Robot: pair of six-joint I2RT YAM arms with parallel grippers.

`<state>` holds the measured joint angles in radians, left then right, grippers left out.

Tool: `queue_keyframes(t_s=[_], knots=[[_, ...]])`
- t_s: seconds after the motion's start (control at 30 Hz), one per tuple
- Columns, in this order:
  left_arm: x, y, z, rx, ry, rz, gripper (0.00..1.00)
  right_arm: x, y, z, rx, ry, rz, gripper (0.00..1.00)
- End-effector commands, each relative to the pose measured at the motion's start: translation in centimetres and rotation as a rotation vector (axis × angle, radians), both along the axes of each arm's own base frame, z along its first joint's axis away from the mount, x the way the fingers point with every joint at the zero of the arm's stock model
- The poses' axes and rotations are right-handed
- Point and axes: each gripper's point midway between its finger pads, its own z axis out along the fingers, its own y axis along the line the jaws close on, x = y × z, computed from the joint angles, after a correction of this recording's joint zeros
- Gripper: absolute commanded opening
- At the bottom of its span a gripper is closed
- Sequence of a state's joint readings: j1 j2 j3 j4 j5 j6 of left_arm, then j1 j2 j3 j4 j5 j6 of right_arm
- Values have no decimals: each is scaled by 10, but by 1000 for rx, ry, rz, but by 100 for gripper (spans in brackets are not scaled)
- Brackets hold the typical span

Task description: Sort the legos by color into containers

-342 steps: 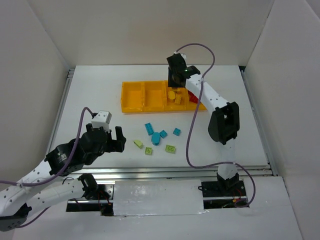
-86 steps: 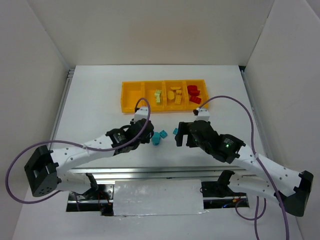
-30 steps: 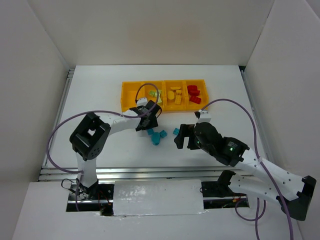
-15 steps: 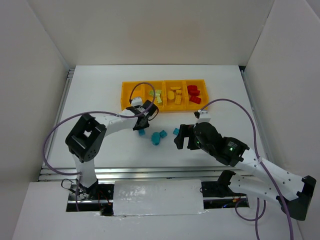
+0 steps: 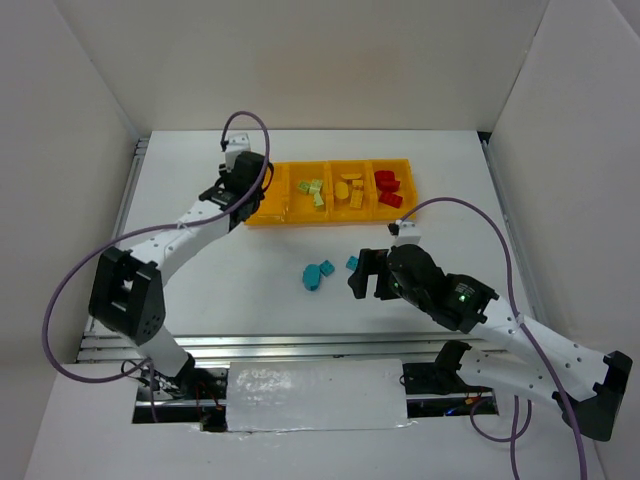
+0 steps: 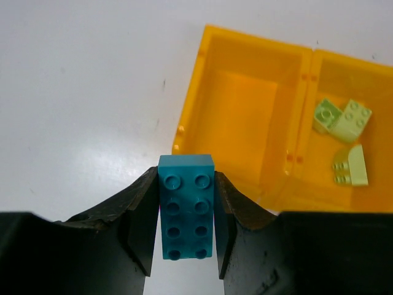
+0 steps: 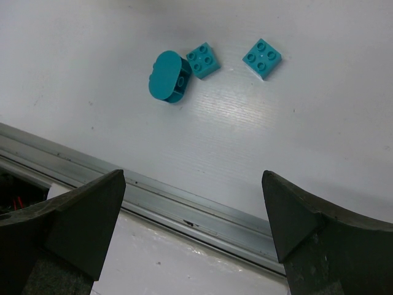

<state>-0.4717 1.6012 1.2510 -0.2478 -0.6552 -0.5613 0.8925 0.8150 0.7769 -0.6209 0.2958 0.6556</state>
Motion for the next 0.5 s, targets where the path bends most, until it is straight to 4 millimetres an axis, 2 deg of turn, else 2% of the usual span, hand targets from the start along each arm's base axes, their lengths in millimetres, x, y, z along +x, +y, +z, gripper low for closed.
queue_keyframes(t_s=[0.0, 0.07, 0.1, 0.13, 0.17, 0.2, 0.27, 0.3, 0.33, 0.37, 0.4, 0.47], knots=[[47, 7, 28, 46, -88, -51, 16, 2, 3, 5, 13, -26, 12, 100], [62, 4, 15, 33, -53, -78, 24, 2, 4, 5, 10, -24, 16, 100], [73, 5, 23, 17, -71, -76, 28, 2, 4, 5, 6, -22, 18, 100], [80, 2, 13, 14, -54, -92, 33, 2, 4, 5, 6, -21, 18, 100], [87, -4, 12, 2, -59, -128, 36, 2, 5, 6, 7, -21, 19, 100], [94, -7, 8, 4, -56, -131, 46, 2, 4, 5, 0, -19, 20, 100], [103, -11, 10, -5, -57, -141, 55, 2, 4, 7, -5, -17, 18, 100], [105, -11, 7, -4, -50, -133, 72, 2, 4, 7, -10, -21, 21, 100], [107, -12, 0, -1, -35, -129, 78, 3, 3, 8, -9, -22, 18, 100], [109, -12, 2, -5, -41, -122, 84, 2, 4, 8, -10, -21, 20, 100], [108, -10, 0, -5, -32, -106, 95, 2, 4, 8, -11, -22, 20, 100], [105, -7, 1, -16, -32, -82, 99, 3, 4, 7, -13, -19, 21, 100]])
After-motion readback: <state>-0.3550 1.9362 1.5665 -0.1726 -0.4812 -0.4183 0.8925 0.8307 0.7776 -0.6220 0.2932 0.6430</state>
